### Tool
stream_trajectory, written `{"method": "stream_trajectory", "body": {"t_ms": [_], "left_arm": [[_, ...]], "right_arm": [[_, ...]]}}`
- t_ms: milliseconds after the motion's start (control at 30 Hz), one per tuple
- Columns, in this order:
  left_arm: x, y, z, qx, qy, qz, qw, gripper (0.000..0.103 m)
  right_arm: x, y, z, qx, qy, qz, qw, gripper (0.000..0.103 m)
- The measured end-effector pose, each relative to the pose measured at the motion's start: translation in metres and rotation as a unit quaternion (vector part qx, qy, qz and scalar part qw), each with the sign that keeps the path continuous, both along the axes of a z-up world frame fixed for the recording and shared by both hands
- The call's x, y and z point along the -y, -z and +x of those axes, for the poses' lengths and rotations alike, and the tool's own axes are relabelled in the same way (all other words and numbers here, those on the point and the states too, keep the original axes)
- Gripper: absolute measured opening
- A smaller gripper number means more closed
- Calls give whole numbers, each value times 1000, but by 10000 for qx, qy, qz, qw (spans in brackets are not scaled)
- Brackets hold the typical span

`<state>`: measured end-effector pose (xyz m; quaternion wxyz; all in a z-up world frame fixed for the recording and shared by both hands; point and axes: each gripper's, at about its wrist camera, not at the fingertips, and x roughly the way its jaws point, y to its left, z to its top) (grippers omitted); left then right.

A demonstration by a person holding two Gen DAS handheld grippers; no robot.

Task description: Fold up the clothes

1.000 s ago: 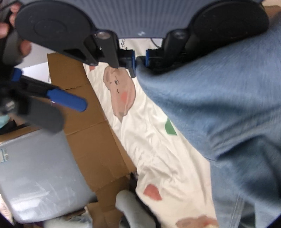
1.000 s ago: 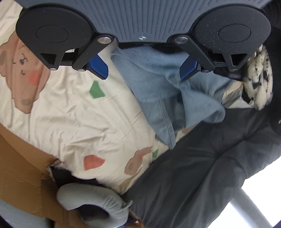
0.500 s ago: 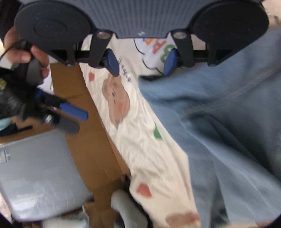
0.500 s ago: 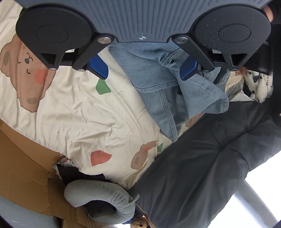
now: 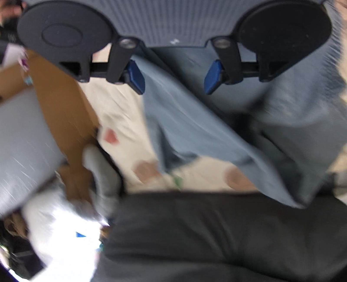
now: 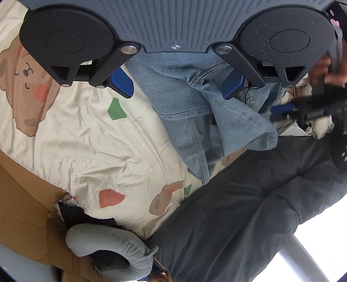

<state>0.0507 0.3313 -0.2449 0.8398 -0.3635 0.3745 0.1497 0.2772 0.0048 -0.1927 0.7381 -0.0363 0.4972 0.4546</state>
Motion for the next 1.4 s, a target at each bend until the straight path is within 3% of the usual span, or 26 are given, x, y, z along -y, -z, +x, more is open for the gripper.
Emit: {"method": "stream_trajectory", "body": {"t_ms": [200, 300, 667, 767, 833, 867, 900, 1000, 1100, 1400], "left_arm": [[-45, -6, -2, -159, -520, 332, 9980, 69], [-64, 4, 7, -258, -608, 289, 9974, 77], [-122, 33, 28, -441, -1163, -73, 9922, 75], [-125, 36, 27, -398, -1230, -255, 9913, 63], [-128, 37, 27, -369, -1275, -376, 9904, 39], [-129, 38, 27, -354, -1297, -437, 9900, 10], [-130, 39, 27, -340, -1319, -497, 9894, 5], [-134, 42, 26, -296, -1385, -679, 9876, 4], [-122, 25, 26, -114, -1184, -526, 9915, 3], [-79, -17, 23, 392, -753, -647, 9943, 3]], "right_arm": [[-12, 3, -12, 82, -234, 25, 9997, 92], [-19, 5, -19, 127, -361, 43, 9993, 91], [-52, 4, -40, 340, -818, 166, 9959, 91], [-54, 6, -43, 330, -857, 136, 9957, 92], [-55, 8, -45, 320, -883, 117, 9955, 92], [-56, 9, -46, 314, -905, 118, 9953, 91], [-57, 9, -48, 313, -935, 124, 9950, 91], [-59, 10, -53, 346, -1029, 202, 9939, 91], [-63, 8, -56, 386, -1086, 195, 9931, 91], [-78, -3, -62, 505, -1125, 379, 9916, 91]]}}
